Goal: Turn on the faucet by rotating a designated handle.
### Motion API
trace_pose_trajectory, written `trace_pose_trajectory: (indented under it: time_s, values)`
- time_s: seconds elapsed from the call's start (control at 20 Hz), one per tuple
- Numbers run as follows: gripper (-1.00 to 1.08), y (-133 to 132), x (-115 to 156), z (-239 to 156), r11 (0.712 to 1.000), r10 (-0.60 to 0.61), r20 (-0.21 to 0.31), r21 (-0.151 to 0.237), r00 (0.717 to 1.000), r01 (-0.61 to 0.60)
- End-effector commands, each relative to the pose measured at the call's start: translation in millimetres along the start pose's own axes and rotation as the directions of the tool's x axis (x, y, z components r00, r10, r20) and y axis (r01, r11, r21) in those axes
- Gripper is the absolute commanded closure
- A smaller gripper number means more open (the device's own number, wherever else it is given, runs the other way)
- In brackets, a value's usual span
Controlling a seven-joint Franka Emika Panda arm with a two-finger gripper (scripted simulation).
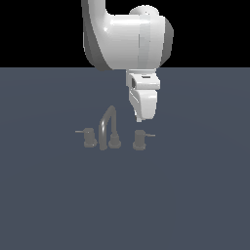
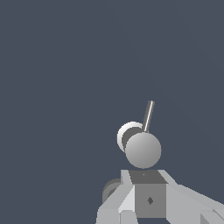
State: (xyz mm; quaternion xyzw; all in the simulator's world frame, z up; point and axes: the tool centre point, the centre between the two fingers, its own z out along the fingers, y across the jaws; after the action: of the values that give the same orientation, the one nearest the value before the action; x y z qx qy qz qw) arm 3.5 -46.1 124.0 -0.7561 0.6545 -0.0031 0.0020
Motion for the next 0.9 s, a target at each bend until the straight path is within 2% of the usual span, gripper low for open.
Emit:
trace_pose_trajectory:
  time_s: [0.0, 0.45, 0.85]
  values:
    - [1.08, -5.9, 11.3, 16.1, 0.998, 0.062, -0.002, -0.002, 0.998, -0.062]
    - [1.08, -16.9, 40.6, 55.3, 0.977, 0.213, -0.002, -0.007, 0.977, -0.213]
    - [1.08, -18.9, 47.8, 64.1, 0.969, 0.249, 0.0, -0.008, 0.969, -0.249]
